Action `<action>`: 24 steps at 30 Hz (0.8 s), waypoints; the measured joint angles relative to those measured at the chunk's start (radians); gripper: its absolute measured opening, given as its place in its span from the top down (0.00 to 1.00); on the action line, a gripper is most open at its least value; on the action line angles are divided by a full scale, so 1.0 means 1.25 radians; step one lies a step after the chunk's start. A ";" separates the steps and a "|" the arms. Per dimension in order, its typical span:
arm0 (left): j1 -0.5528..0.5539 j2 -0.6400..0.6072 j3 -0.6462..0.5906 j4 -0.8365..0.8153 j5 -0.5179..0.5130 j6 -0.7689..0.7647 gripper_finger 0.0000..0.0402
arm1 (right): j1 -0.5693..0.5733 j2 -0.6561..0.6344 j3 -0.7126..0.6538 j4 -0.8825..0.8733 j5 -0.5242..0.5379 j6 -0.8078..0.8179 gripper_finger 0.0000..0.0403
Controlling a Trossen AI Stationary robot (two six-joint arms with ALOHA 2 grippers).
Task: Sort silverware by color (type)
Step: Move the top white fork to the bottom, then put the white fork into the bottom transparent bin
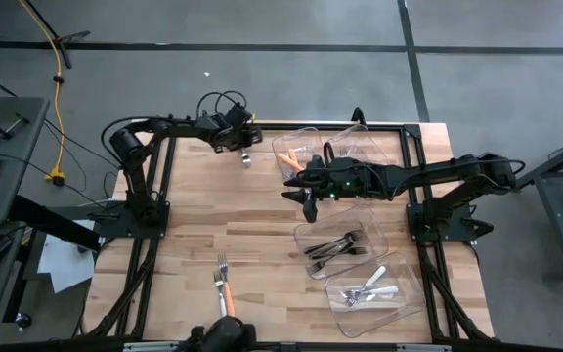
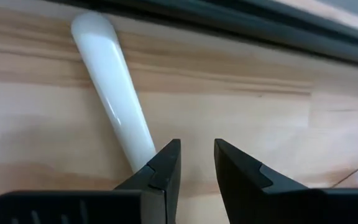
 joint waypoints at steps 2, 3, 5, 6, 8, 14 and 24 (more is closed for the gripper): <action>-0.007 -0.005 0.001 -0.024 0.005 0.013 0.78 | 0.000 0.000 0.000 0.000 0.000 0.000 0.64; -0.012 -0.008 0.001 -0.041 0.004 0.023 0.78 | 0.000 0.000 0.000 0.000 0.000 0.000 0.64; -0.027 -0.012 0.001 -0.074 -0.003 0.040 0.78 | 0.000 0.000 0.000 0.000 0.000 0.000 0.64; -0.035 -0.016 0.002 -0.093 -0.003 0.046 0.78 | 0.000 0.000 0.000 0.000 0.000 0.000 0.64; -0.053 -0.023 0.002 -0.130 -0.012 0.063 0.78 | 0.000 0.000 0.000 0.000 0.000 0.000 0.64; -0.123 -0.036 0.002 -0.225 -0.061 0.073 0.78 | 0.000 0.000 0.000 0.000 0.000 0.000 0.64; -0.229 -0.063 -0.002 -0.337 -0.105 0.030 0.78 | 0.000 0.000 0.000 0.000 0.000 0.000 0.64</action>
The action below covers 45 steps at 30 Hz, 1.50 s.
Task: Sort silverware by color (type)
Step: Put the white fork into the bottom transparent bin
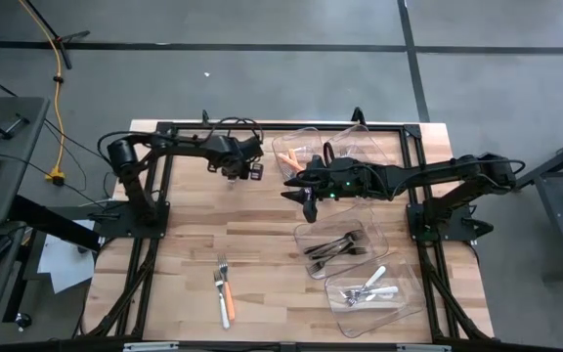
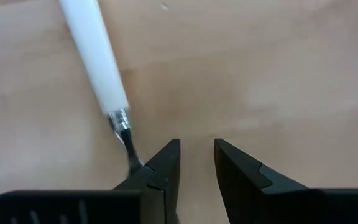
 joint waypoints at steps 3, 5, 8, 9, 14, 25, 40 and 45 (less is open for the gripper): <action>-0.024 -0.038 0.000 -0.025 -0.035 -0.020 0.78 | 0.000 0.000 0.000 0.000 0.000 0.000 0.64; -0.035 -0.076 0.000 -0.031 -0.090 -0.035 0.78 | 0.000 0.000 0.000 0.000 0.000 0.000 0.64; -0.041 -0.146 0.000 -0.028 -0.177 -0.034 0.78 | 0.000 0.000 0.000 0.000 0.000 0.000 0.64; -0.041 -0.168 0.000 -0.028 -0.206 -0.032 0.78 | 0.000 0.000 0.000 0.000 0.000 0.000 0.64; -0.032 -0.231 0.001 -0.045 -0.312 -0.044 0.78 | 0.000 0.000 0.000 0.000 0.000 0.000 0.64; -0.034 -0.139 0.001 -0.080 -0.274 -0.082 0.78 | 0.000 0.000 0.000 -0.006 0.001 -0.006 0.64; -0.033 -0.009 0.001 -0.092 -0.191 -0.184 0.78 | -0.004 0.000 0.000 -0.006 0.029 -0.016 0.64; -0.033 0.007 -0.011 -0.064 -0.181 -0.214 0.78 | -0.011 0.000 0.000 -0.006 0.029 -0.015 0.64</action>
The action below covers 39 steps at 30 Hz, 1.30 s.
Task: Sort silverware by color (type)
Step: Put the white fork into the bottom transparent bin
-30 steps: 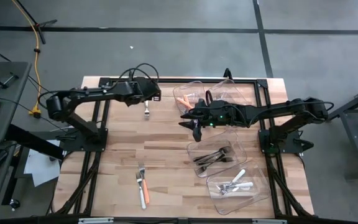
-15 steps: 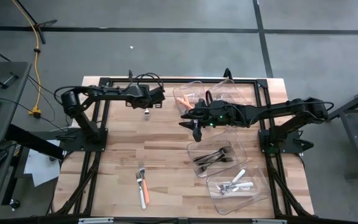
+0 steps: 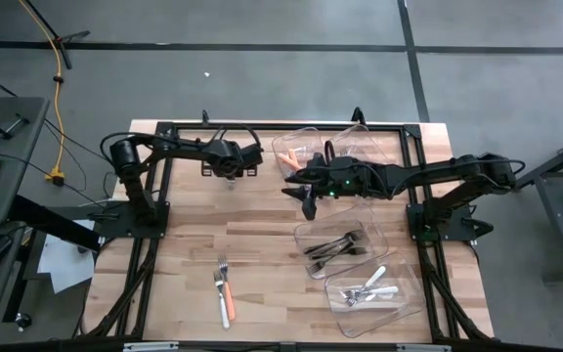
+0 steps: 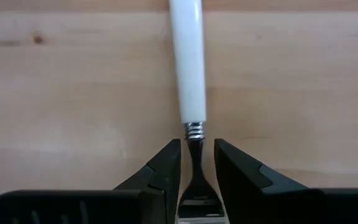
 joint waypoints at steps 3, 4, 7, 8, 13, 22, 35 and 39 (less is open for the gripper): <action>0.004 0.004 -0.025 0.046 0.016 -0.016 0.78 | 0.000 0.000 0.000 0.000 0.000 0.002 0.64; 0.007 0.004 -0.033 0.055 0.024 -0.020 0.78 | 0.000 0.000 0.000 0.000 0.000 0.000 0.64; 0.009 0.008 -0.045 0.063 0.033 -0.035 0.78 | 0.000 0.000 0.000 0.000 0.000 0.001 0.64; 0.010 0.009 -0.049 0.065 0.032 -0.035 0.78 | 0.000 0.000 0.000 0.000 0.000 0.001 0.64; 0.013 0.009 -0.050 0.068 0.031 -0.009 0.79 | 0.000 0.000 0.000 0.000 0.000 -0.006 0.64; 0.012 0.005 -0.051 0.074 0.017 0.076 0.97 | 0.000 0.000 0.000 0.000 -0.001 -0.006 0.64; 0.035 -0.241 -0.056 0.093 -0.088 0.320 0.99 | 0.000 0.000 0.000 0.016 0.007 0.033 0.64; 0.050 -0.405 -0.055 0.144 -0.099 0.449 0.99 | 0.000 0.000 0.000 0.037 0.027 0.037 0.64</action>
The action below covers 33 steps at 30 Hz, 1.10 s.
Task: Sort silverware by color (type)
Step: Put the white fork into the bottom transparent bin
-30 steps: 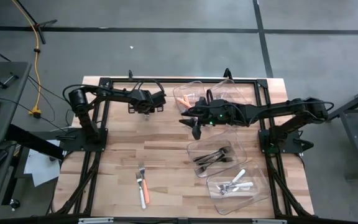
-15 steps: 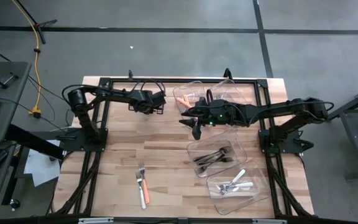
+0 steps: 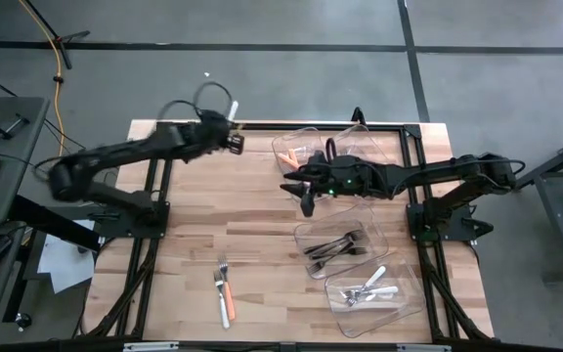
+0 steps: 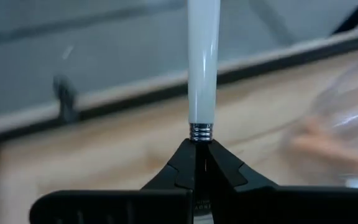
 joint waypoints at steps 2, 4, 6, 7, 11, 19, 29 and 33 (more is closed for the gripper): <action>0.000 -0.080 0.000 0.032 0.017 0.061 0.99 | 0.000 0.000 0.000 0.021 0.004 0.000 0.64; -0.004 -0.155 0.001 0.068 0.067 0.116 0.99 | 0.000 0.000 0.000 0.046 0.004 0.000 0.64; -0.017 -0.219 0.001 0.102 0.139 0.159 0.99 | 0.000 0.000 0.000 0.077 0.004 0.000 0.64; -0.027 -0.245 0.001 0.121 0.182 0.175 0.99 | 0.000 0.000 0.000 0.092 0.004 0.000 0.64; -0.082 -0.333 -0.028 0.210 0.338 0.209 1.00 | 0.000 0.000 0.000 0.140 0.003 -0.001 0.64; -0.258 -0.424 -0.290 0.541 0.306 0.084 1.00 | 0.000 0.000 0.000 0.184 -0.004 -0.001 0.64; -0.358 -0.369 -0.451 0.850 0.258 0.094 1.00 | 0.000 0.000 0.000 0.186 -0.006 -0.003 0.64; -0.360 -0.361 -0.451 0.857 0.259 0.110 0.99 | 0.000 0.000 0.000 0.186 -0.019 -0.020 0.64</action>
